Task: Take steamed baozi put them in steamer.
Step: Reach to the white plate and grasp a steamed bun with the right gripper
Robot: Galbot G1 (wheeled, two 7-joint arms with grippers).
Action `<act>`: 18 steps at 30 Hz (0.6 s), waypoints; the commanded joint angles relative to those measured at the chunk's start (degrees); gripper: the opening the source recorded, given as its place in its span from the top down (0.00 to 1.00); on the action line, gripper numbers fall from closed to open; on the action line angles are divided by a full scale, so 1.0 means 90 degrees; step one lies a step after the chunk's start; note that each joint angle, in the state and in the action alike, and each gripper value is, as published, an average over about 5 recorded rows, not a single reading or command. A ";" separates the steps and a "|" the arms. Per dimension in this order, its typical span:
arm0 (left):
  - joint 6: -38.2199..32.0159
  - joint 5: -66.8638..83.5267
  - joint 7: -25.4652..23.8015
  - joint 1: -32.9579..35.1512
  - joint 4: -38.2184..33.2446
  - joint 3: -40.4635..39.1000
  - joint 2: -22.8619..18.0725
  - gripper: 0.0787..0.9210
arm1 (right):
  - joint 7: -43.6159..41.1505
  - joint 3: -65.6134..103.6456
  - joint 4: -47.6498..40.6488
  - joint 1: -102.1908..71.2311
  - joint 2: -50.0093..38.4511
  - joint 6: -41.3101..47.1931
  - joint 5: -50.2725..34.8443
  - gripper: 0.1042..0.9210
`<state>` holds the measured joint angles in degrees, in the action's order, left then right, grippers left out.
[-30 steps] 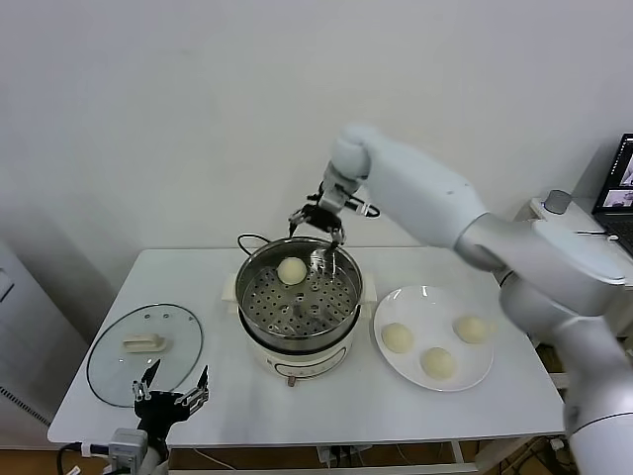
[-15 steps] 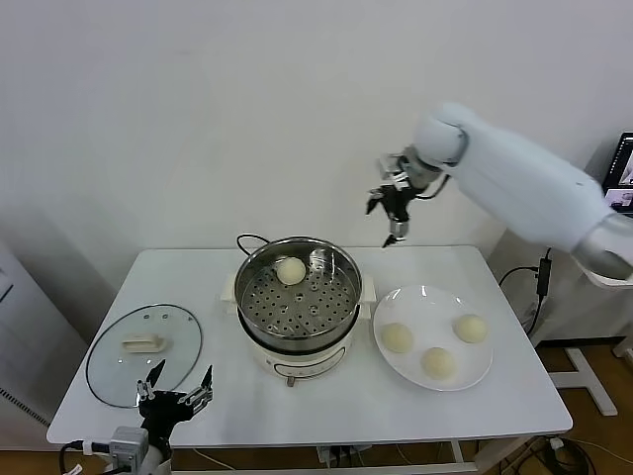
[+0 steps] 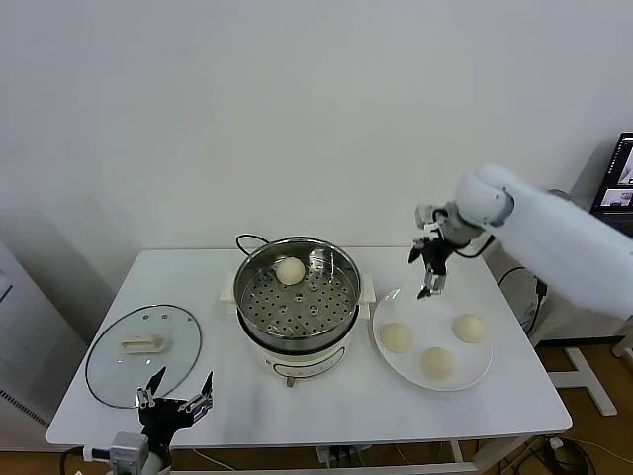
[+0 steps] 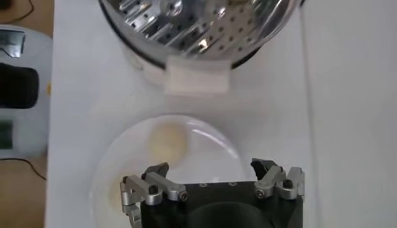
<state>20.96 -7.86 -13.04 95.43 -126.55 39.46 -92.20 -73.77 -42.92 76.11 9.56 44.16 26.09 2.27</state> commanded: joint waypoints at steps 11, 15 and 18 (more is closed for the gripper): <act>0.0026 0.0002 -0.0012 -0.0029 0.0159 0.0020 -0.0303 0.12 | 0.0123 0.0655 -0.0287 -0.1651 0.0456 -0.0088 0.1111 0.12; 0.0032 -0.0002 -0.0014 -0.0036 0.0188 0.0020 -0.0305 0.12 | 0.0195 0.0775 -0.0528 -0.1747 0.0621 -0.0381 0.1353 0.12; 0.0028 -0.0007 -0.0014 -0.0036 0.0212 0.0018 -0.0308 0.12 | 0.0291 0.0828 -0.0673 -0.1795 0.0728 -0.0434 0.1423 0.12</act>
<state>21.22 -7.87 -13.14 95.07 -124.88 39.63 -92.20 -72.23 -37.08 72.74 -3.41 48.53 24.29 11.62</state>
